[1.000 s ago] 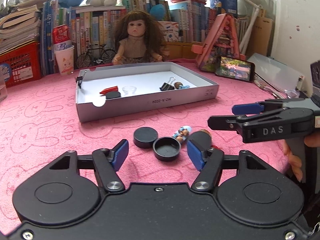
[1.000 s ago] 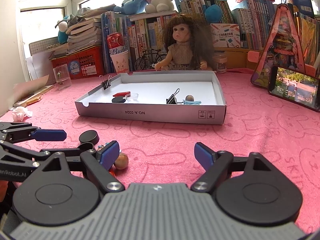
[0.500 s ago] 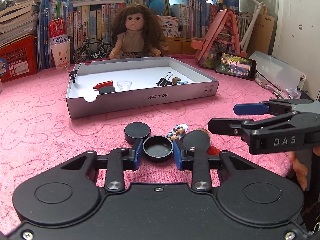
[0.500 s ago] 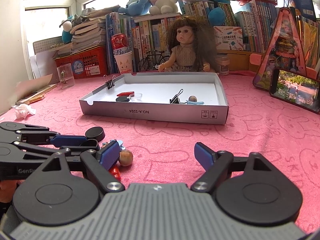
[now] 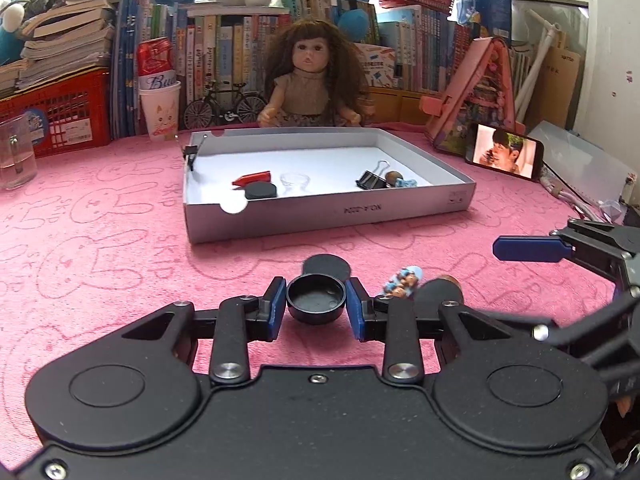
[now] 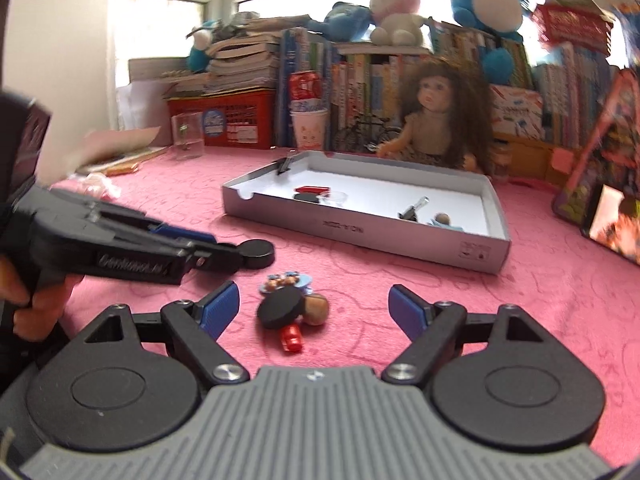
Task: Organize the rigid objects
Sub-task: 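Grasp the black open cap with the left tool while the right tool grasps a black disc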
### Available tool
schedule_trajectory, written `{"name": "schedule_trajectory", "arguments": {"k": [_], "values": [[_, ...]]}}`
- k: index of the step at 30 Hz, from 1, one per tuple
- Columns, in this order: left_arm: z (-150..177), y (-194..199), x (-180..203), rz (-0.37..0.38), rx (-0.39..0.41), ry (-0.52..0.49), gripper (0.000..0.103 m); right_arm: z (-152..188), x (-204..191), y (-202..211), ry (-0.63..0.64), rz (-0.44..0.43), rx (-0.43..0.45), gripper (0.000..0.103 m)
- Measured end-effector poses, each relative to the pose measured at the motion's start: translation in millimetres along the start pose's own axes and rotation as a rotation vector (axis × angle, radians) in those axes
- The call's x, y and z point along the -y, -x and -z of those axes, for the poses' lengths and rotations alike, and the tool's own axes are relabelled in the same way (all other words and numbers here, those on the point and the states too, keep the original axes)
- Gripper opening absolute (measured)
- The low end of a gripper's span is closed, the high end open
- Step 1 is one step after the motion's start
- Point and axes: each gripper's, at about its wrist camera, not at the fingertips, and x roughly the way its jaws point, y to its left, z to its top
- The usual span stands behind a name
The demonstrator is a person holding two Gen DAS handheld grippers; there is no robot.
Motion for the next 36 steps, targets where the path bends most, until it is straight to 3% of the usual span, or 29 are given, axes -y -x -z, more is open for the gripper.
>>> {"name": "schedule_trajectory", "arguments": {"k": [4,10,15,22,27,36], "values": [[-2,1,-5,-0.015,0.004,0.017,0.03,-1,-21,-4,0.105,-0.004,-0.014,0.075],[-2,1,-7,-0.017,0.004,0.022,0.03,2,-33,-12,0.147,0.004,-0.034,0.058],[-2,1,-9,-0.02,0.002,0.027,0.03,2,-33,-11,0.153,0.051,-0.007,0.026],[-3,1,-10,-0.025,0.004,0.034,0.03,1,-27,-7,0.129,0.053,0.007,0.023],[-2,0,-11,-0.029,-0.001,0.04,0.03,4,-36,-7,0.19,0.041,0.006,0.047],[-1,-1,-12,-0.031,-0.001,0.046,0.03,5,-39,-19,0.216,0.073,-0.001,0.048]]}}
